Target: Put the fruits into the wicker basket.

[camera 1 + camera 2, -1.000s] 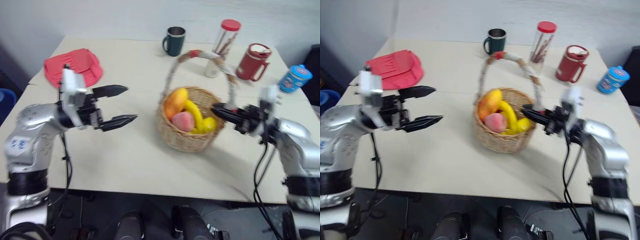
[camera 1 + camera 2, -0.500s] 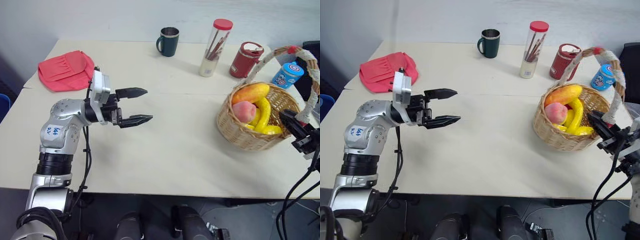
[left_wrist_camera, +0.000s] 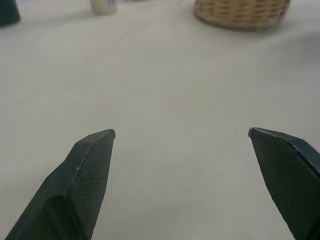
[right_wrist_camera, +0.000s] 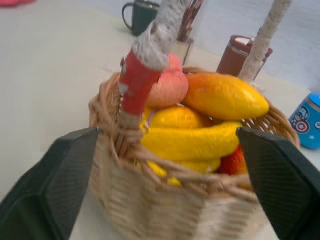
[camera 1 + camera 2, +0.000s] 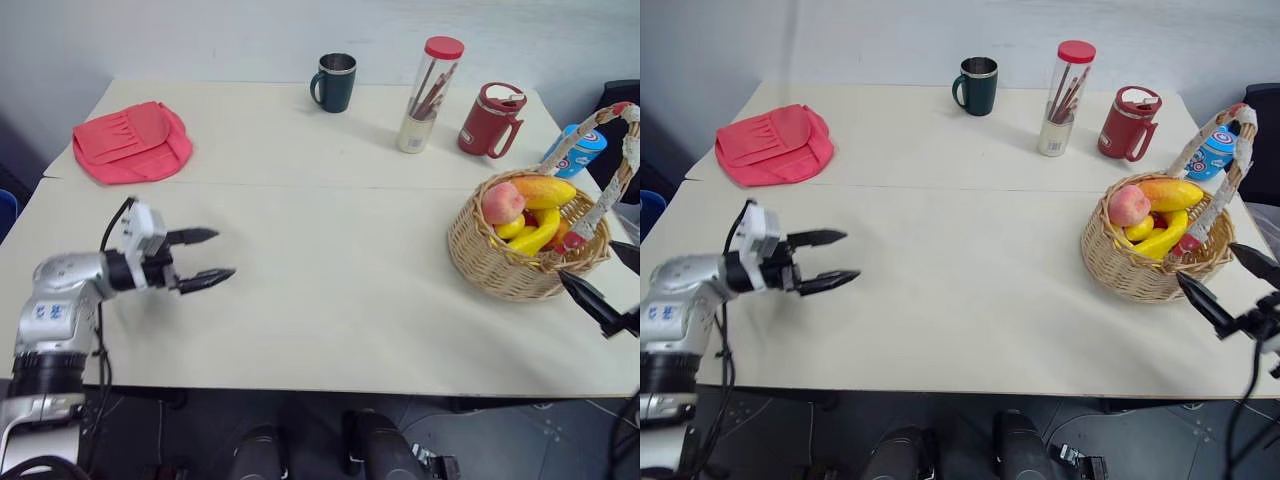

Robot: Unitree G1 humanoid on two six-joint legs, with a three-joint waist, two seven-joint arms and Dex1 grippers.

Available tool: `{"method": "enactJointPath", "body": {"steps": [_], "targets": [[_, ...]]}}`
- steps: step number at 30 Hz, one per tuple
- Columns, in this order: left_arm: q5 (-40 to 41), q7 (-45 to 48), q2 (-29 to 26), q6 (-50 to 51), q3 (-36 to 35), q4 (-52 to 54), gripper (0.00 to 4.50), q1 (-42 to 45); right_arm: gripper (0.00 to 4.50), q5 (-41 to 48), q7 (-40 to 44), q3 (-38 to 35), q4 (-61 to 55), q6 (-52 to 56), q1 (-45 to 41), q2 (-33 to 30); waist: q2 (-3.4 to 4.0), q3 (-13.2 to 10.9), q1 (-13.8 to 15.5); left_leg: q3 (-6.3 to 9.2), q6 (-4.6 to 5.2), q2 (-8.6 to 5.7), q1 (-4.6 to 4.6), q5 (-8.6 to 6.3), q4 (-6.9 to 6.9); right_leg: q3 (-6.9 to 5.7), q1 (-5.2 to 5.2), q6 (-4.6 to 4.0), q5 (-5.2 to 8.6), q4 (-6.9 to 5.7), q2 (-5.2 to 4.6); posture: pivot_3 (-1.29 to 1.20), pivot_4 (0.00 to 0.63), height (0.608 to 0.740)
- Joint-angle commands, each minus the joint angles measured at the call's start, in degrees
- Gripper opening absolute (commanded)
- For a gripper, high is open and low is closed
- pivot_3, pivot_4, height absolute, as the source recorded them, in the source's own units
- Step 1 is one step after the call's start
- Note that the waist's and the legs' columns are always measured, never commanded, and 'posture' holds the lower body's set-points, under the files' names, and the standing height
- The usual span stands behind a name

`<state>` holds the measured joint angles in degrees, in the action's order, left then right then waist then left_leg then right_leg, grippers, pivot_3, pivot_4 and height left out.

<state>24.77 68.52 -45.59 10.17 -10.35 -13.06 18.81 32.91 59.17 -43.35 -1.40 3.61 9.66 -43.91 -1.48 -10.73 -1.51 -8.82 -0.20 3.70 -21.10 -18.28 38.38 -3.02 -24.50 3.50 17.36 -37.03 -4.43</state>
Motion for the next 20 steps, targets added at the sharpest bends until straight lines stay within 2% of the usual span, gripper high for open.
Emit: {"method": "enactJointPath", "body": {"steps": [1,4,7,11,14,20], "targets": [[-0.25,0.11,-1.26,-3.06,-2.94,4.02,4.5,-4.79,4.46,0.41,5.56,-2.75,-0.82,-2.67,4.1,-2.23,-0.01,0.01,0.05,0.01,0.03,-0.03,0.01,-0.01,-0.04,-0.01,0.03,0.0,0.0,0.01,-0.04,0.0,0.15,0.74],[0.27,-1.63,-0.65,-3.95,-4.87,9.31,4.5,-11.47,4.46,1.11,14.5,1.23,-4.91,-4.08,9.71,-3.07,-0.02,0.01,0.09,0.06,0.18,-0.03,0.0,-0.1,-0.17,-0.06,0.03,0.01,-0.01,0.11,-0.09,0.0,0.15,0.74],[-0.19,-3.7,0.5,-4.67,-6.08,16.19,4.5,-19.51,4.46,1.08,19.16,11.32,-10.18,-5.44,9.0,-1.76,-0.03,0.02,-0.45,0.07,0.26,0.02,0.06,-0.17,-0.27,-0.07,0.04,-0.01,0.0,0.13,-0.11,0.0,0.15,0.74],[-2.18,-8.4,2.42,-6.22,-7.12,21.19,4.5,-25.82,4.46,-3.75,19.11,24.54,-8.65,-9.79,-1.21,2.23,-0.09,0.05,-1.22,0.01,0.29,0.07,0.19,-0.16,-0.26,-0.08,0.09,-0.2,-0.14,0.09,-0.11,0.0,0.15,0.74],[-6.29,-12.64,4.44,-9.46,-6.27,23.26,4.5,-29.72,4.46,-8.55,18.71,32.39,-0.18,-14.56,-11.08,6.68,-0.08,0.05,-1.17,0.03,0.26,0.05,0.24,-0.12,-0.28,-0.11,0.09,-0.26,-0.16,0.05,-0.1,0.0,0.15,0.74],[-8.84,-18.63,7.78,-13.41,-6.05,23.27,4.5,-27.89,4.46,-11.25,19.88,37.08,12.45,-20.96,-20.83,9.49,-0.06,0.04,0.32,0.12,-0.02,0.02,-0.01,0.04,-0.22,-0.29,-0.03,-0.29,-0.14,0.15,-0.15,0.0,0.15,0.74]]}}
